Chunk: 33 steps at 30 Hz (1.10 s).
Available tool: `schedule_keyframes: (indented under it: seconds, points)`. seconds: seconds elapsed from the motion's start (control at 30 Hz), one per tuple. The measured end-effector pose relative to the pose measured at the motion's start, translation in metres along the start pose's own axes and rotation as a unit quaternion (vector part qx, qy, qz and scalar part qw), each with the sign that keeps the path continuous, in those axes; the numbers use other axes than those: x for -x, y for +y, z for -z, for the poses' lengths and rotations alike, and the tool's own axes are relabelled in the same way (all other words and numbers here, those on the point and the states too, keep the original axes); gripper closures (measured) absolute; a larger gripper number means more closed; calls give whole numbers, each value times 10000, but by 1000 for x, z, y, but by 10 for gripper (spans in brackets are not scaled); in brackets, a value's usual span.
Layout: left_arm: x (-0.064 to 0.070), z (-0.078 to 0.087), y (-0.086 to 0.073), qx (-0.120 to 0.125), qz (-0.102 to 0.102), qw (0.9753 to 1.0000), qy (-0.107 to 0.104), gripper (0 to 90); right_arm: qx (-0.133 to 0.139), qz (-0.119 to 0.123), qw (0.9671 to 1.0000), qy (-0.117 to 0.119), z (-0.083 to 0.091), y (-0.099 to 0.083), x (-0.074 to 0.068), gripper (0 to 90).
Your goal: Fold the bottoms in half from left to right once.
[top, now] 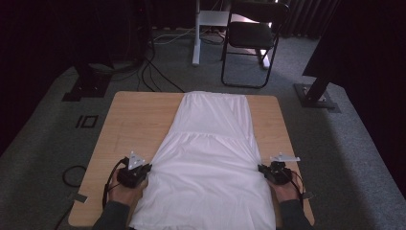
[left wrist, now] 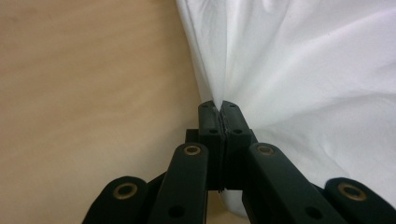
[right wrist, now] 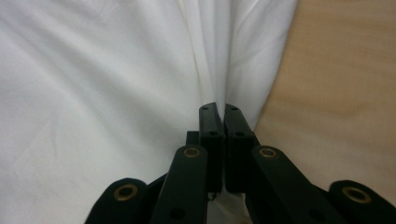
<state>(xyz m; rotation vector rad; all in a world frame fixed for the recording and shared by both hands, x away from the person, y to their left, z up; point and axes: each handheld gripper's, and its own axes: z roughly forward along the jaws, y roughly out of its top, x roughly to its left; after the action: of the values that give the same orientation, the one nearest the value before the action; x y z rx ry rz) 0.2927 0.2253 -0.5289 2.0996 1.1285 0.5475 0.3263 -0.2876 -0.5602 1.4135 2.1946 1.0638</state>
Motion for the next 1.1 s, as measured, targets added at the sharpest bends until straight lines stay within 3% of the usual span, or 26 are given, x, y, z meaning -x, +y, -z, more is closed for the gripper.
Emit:
schedule_keyframes:
  seconds: [0.07, 0.17, 0.27, 0.3, 0.33, 0.43, 0.53, 0.63, 0.73, 0.83, 1.0, 1.07, 1.1]
  points:
    - [6, 9, -10, -26, 65, 9999, -127, 896, -4, -49, 10000, 33, 9, -10, -1, 879]
    - [18, 15, -23, -227, -155, 9995, -139, 896, -16, -53, 9999, 133, 20, -21, -1, 881]
    - [23, 18, -25, -190, -159, 9995, -204, 891, -83, 7, 9999, 140, 26, -25, -3, 878]
    - [20, 19, -23, -64, -83, 9996, -253, 863, -94, 25, 9999, 136, 27, -25, -4, 852]
    - [17, 20, -20, 61, 8, 9995, -310, 770, -81, 46, 9998, 155, 27, -24, -5, 774]
    - [7, 20, -4, 320, 137, 9992, -196, 591, 215, 10, 9997, 66, 28, -10, -3, 585]
    - [-3, 16, 16, 519, 180, 9984, -144, 515, 486, 5, 9988, 56, 26, 17, -1, 554]
    - [-14, 2, 37, 605, 286, 9977, -124, 477, 517, 138, 9986, 39, 12, 47, 0, 575]
    - [-21, -15, 55, 646, 346, 9972, -126, 466, 451, 35, 9988, 178, -11, 74, 2, 584]
    - [-23, -37, 69, 488, 370, 9980, -168, 454, 231, 79, 9995, 185, -40, 95, 3, 566]
    - [-16, -67, 74, 195, 255, 9991, -262, 427, -165, 9, 9997, 182, -75, 107, 0, 516]
    - [-11, -73, 72, 129, 186, 9994, -275, 426, -426, 9, 9990, 115, -82, 107, -1, 548]
    - [-9, -74, 72, 100, 159, 9994, -288, 426, -530, 20, 9986, 66, -83, 106, -1, 639]
